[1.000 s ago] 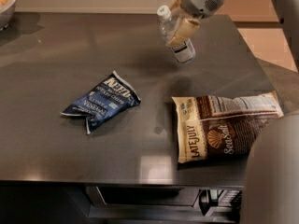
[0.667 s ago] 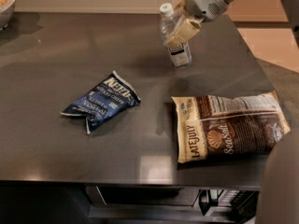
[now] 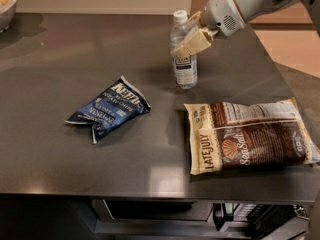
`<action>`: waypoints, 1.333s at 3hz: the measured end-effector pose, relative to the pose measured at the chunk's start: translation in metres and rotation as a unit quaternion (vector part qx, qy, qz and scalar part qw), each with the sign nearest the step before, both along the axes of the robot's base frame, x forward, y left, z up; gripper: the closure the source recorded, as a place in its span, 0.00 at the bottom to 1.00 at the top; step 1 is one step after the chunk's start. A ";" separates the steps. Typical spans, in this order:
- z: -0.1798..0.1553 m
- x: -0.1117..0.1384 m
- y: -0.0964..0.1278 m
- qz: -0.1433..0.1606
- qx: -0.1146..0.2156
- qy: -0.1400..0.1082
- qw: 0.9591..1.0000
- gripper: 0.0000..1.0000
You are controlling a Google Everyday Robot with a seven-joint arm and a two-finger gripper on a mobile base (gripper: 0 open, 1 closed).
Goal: Place blue plastic bottle upright
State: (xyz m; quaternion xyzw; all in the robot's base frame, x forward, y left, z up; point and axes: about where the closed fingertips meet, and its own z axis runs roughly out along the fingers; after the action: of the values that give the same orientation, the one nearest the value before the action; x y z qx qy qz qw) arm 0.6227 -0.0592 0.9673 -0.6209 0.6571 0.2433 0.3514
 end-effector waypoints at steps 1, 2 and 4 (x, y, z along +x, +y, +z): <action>-0.017 -0.004 -0.003 -0.016 0.027 0.051 0.998 1.00; -0.025 -0.007 -0.004 -0.017 0.056 0.073 0.996 0.82; -0.027 -0.010 -0.005 -0.013 0.088 0.067 0.994 0.35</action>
Offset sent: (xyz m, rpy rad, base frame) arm -0.0120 -0.0112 -0.0313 0.1829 0.1942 -0.0452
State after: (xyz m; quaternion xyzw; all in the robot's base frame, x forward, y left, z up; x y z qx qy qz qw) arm 0.6123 -0.0637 0.9404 -0.5610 0.6634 0.3370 0.3628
